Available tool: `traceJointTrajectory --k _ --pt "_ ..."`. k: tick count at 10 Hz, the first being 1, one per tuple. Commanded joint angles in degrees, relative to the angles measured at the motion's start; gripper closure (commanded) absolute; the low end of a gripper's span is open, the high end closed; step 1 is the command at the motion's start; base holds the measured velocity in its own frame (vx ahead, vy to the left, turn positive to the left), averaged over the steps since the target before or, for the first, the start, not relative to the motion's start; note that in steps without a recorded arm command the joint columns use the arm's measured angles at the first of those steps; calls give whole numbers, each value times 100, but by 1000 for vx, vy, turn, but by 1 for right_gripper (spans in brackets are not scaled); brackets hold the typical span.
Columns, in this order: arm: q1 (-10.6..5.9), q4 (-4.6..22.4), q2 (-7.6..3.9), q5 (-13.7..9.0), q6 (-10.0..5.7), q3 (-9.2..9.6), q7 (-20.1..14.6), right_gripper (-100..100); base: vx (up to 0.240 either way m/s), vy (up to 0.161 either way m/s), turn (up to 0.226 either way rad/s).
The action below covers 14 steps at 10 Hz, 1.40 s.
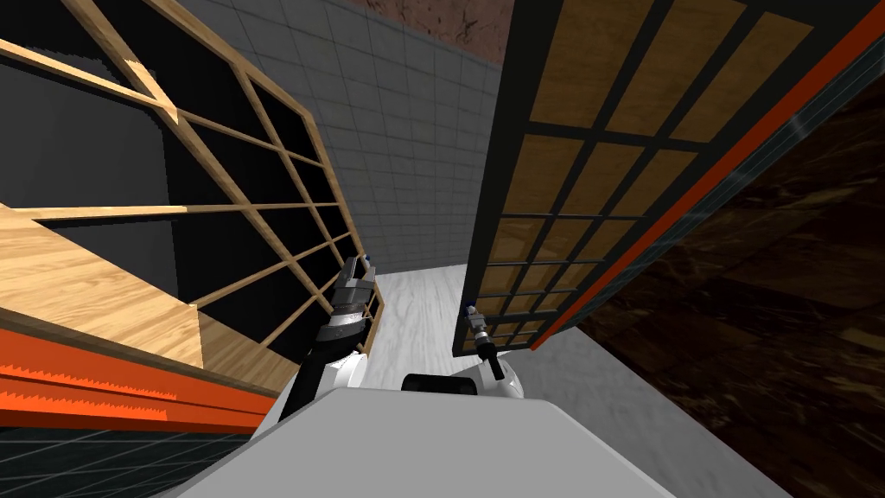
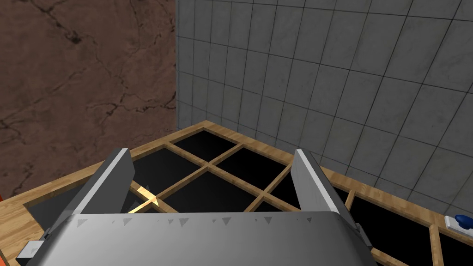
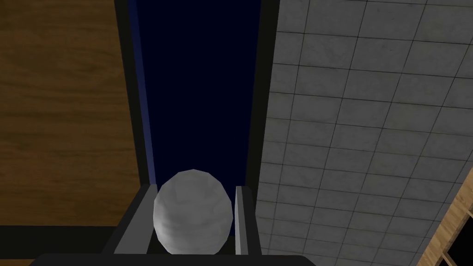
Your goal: Push the door open
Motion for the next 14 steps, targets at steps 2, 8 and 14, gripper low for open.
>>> traceJointTrajectory --k 2,8,14 --pt "3 -9 -22 -13 -7 -22 -2 100 0 0 0" --pt "27 -25 -125 -268 -25 43 -799 100 25 8 17" --pt "40 -43 -190 -442 -43 72 -1279 100 21 4 11"
